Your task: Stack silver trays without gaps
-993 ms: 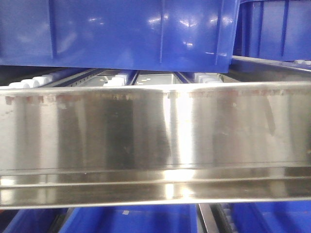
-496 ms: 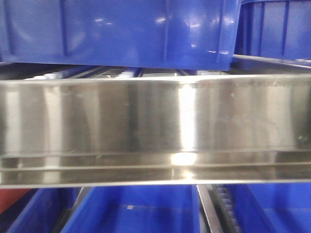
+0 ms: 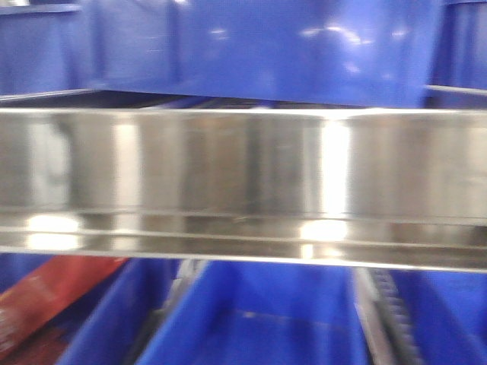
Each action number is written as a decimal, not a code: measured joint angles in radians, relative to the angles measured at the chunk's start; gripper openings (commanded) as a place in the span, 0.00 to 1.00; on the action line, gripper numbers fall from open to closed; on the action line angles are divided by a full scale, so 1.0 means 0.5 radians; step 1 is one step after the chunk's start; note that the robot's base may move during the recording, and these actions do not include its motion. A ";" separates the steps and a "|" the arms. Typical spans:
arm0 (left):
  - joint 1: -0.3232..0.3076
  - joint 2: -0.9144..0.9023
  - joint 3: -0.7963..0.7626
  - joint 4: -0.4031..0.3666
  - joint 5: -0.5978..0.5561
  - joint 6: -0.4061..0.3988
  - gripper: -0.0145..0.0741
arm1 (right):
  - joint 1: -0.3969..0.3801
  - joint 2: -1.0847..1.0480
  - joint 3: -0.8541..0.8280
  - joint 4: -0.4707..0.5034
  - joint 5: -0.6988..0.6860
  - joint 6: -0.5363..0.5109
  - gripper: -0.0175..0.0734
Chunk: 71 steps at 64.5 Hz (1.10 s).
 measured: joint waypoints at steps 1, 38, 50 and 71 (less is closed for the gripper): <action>0.000 0.000 0.000 0.000 0.000 0.000 0.14 | 0.000 0.000 0.000 0.000 0.000 0.000 0.11; 0.000 0.000 0.000 0.000 -0.001 0.000 0.14 | 0.000 0.000 0.000 0.000 0.000 0.000 0.11; 0.000 0.000 0.000 0.000 -0.001 0.000 0.14 | 0.000 0.000 0.000 0.000 0.000 0.000 0.11; 0.000 -0.003 0.000 0.000 -0.001 0.000 0.14 | 0.000 0.000 0.000 0.000 0.000 0.000 0.11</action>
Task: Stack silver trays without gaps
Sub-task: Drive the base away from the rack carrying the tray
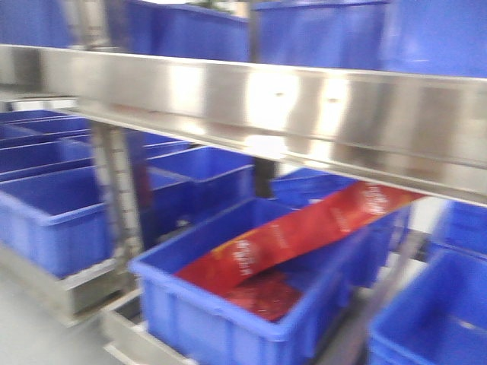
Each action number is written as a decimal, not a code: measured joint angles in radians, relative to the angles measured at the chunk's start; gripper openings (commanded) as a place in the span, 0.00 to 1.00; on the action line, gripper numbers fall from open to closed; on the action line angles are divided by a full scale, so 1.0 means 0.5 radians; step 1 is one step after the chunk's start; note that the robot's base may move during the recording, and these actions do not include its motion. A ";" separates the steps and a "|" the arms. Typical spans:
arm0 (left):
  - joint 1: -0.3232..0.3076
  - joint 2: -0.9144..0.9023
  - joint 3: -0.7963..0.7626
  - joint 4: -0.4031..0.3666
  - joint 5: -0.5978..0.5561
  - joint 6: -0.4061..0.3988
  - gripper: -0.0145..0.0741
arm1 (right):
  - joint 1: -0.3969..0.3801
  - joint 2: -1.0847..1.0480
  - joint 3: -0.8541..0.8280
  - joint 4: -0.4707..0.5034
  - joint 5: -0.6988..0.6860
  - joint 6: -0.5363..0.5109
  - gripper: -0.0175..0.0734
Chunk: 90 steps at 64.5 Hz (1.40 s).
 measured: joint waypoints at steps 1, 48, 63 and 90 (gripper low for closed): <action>0.000 0.000 0.000 0.000 0.000 0.000 0.14 | 0.000 0.000 0.000 0.000 0.000 0.000 0.11; 0.000 0.000 0.000 0.000 0.000 0.000 0.14 | 0.000 0.000 0.000 0.000 0.000 0.000 0.11; 0.000 0.000 0.000 0.000 0.000 0.000 0.14 | 0.000 0.000 0.000 0.000 0.000 0.000 0.11; 0.000 0.000 0.000 0.000 0.000 0.000 0.14 | 0.000 0.000 0.000 0.000 0.000 0.000 0.11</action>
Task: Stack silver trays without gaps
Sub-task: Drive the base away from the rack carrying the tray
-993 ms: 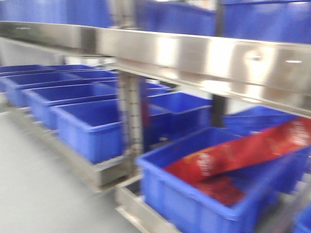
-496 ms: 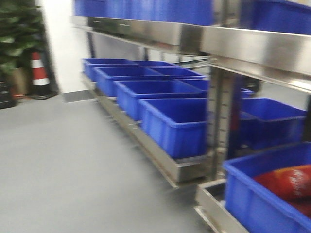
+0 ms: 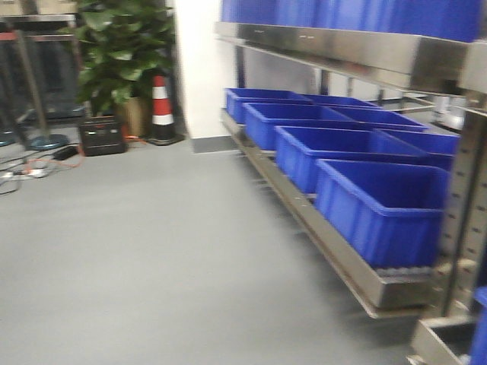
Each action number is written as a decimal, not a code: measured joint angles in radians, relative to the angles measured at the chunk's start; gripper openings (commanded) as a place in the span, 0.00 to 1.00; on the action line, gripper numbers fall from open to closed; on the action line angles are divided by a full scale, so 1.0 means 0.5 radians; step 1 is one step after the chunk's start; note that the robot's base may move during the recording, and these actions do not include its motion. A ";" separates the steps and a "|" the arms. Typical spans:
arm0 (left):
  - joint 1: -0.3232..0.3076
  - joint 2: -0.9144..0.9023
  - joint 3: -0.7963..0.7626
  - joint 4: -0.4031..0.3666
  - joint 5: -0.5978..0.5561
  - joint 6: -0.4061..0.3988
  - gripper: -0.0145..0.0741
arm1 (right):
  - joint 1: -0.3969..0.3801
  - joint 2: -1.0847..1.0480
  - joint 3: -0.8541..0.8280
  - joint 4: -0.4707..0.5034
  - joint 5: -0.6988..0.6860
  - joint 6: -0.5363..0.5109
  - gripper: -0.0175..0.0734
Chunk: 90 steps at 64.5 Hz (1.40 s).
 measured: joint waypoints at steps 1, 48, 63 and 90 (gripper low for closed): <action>0.000 0.000 0.000 0.000 0.000 0.000 0.14 | 0.000 0.000 0.000 0.000 0.000 0.000 0.11; 0.000 0.000 0.000 0.000 0.000 0.000 0.14 | 0.000 0.000 0.000 0.000 0.000 0.000 0.11; 0.000 0.000 0.000 0.000 0.000 0.000 0.14 | 0.000 0.000 0.000 0.000 0.000 0.000 0.11; 0.000 -0.001 0.000 0.000 0.000 0.000 0.14 | 0.000 0.000 0.000 0.000 0.000 0.000 0.11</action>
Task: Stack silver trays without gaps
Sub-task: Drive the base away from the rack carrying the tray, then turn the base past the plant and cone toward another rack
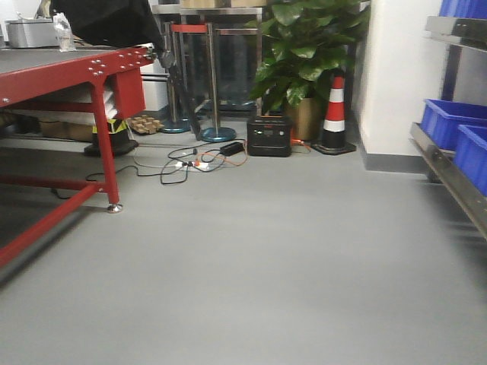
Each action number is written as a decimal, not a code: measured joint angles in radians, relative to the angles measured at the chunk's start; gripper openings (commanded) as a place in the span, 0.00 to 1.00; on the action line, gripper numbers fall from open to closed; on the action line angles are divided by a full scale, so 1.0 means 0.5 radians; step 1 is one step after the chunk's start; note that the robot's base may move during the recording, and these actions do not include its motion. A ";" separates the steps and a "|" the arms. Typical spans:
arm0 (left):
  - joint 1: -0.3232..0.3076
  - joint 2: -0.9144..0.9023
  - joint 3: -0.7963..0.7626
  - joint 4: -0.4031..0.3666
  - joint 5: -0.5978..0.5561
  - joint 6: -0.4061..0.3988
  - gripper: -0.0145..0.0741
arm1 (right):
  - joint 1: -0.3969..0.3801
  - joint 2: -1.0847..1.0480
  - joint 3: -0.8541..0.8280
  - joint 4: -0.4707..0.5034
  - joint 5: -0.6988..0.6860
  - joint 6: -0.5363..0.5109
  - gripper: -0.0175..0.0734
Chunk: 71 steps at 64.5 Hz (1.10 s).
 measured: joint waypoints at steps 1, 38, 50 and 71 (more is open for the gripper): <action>0.000 0.000 0.000 0.000 0.000 0.000 0.14 | 0.000 0.000 0.000 0.000 0.000 0.000 0.11; 0.000 -0.003 0.000 0.000 0.000 0.000 0.14 | 0.000 0.000 0.000 0.000 0.000 0.000 0.11; 0.000 -0.003 0.000 0.000 -0.005 0.000 0.14 | 0.000 0.000 0.000 0.000 0.000 0.000 0.11; 0.000 -0.003 0.000 0.000 -0.008 0.000 0.14 | 0.000 0.000 0.000 0.000 0.000 0.000 0.11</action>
